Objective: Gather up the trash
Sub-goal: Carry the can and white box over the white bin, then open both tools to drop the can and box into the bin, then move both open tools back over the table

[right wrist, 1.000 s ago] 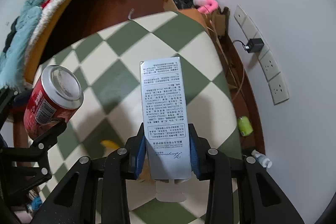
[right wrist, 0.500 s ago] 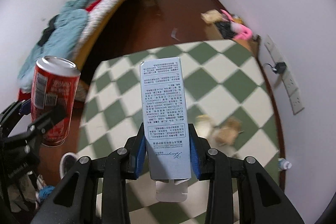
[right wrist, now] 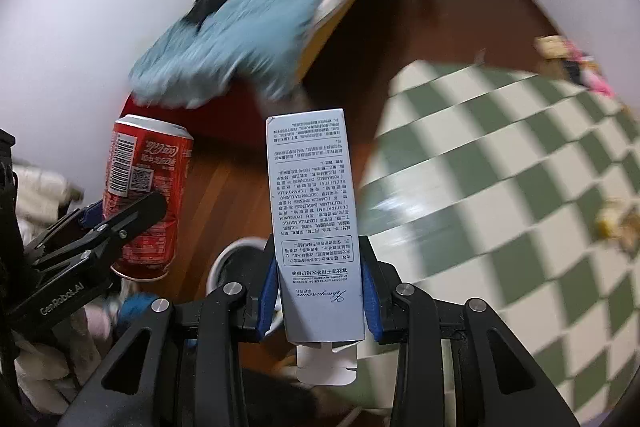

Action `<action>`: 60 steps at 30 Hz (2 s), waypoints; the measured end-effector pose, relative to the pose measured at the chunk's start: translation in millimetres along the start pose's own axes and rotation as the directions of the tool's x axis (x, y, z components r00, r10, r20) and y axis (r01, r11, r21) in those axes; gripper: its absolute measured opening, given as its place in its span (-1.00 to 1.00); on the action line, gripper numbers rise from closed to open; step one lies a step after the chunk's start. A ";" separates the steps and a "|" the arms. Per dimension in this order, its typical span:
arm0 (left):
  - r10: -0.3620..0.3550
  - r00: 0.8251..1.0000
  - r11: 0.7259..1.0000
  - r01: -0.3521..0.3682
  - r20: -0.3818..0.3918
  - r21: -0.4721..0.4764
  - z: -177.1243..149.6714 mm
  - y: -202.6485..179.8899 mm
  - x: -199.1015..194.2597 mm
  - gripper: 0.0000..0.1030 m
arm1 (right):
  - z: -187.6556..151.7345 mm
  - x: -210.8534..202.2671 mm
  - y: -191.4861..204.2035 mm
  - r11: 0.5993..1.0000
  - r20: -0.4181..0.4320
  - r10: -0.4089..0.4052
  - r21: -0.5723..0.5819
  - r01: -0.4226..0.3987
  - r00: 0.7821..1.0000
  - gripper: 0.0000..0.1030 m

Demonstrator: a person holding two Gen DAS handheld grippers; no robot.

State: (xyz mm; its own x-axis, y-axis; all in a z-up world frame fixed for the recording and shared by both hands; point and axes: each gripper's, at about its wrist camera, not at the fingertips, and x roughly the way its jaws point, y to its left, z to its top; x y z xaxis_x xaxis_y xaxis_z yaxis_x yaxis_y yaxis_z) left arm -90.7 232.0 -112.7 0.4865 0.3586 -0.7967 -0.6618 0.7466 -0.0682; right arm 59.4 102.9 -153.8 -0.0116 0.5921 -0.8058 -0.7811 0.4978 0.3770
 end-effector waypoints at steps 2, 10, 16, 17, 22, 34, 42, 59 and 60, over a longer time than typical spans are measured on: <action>0.023 0.999 0.997 -0.026 -0.041 -0.074 -21.8 37.8 10.4 0.18 | -10.5 33.9 27.9 0.999 -0.058 0.024 -0.024 -0.025 0.998 -0.27; 0.009 0.966 0.945 -0.092 -0.257 -0.313 -97.6 157.1 95.9 0.17 | -67.6 192.2 98.3 0.998 -0.310 0.008 -0.061 -0.029 0.951 -0.27; -0.062 0.922 0.894 -0.119 -0.383 -0.432 -137.1 197.1 159.1 0.19 | -96.0 282.4 114.8 0.999 -0.435 -0.016 -0.043 -0.003 0.900 -0.27; -0.053 0.913 0.892 -0.139 -0.405 -0.431 -140.7 199.8 166.7 0.21 | -98.8 294.2 116.4 0.999 -0.450 -0.020 -0.042 0.001 0.893 -0.27; -0.046 0.909 0.869 -0.168 -0.415 -0.466 -153.7 215.0 170.5 0.78 | -107.0 340.8 125.7 0.999 -0.504 -0.041 -0.037 0.026 0.862 -0.19; 0.154 0.890 0.847 -0.342 -0.428 -0.408 -181.7 227.4 142.4 0.87 | -107.4 346.6 135.3 0.967 -0.464 -0.199 -0.235 0.097 0.863 0.95; 0.159 0.879 0.850 -0.354 -0.450 -0.391 -188.5 211.7 136.0 0.87 | -111.9 323.3 126.9 0.947 -0.432 -0.261 -0.289 0.141 0.863 0.95; 0.223 0.913 0.873 -0.343 -0.342 -0.347 -166.2 175.7 66.9 0.87 | -99.6 240.4 139.8 0.944 -0.334 -0.222 -0.310 0.116 0.916 0.95; 0.228 0.915 0.874 -0.343 -0.333 -0.345 -164.0 174.0 60.5 0.87 | -98.7 235.1 141.2 0.943 -0.327 -0.219 -0.312 0.113 0.919 0.95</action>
State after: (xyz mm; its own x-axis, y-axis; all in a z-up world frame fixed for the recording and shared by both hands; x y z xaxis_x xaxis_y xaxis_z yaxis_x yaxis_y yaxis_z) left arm -270.0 291.6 -271.3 0.1045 0.3117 -0.9444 -0.9418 0.3361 0.0068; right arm -115.3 249.8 -335.0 -0.0442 0.2277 -0.9727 -0.9329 0.3389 0.1217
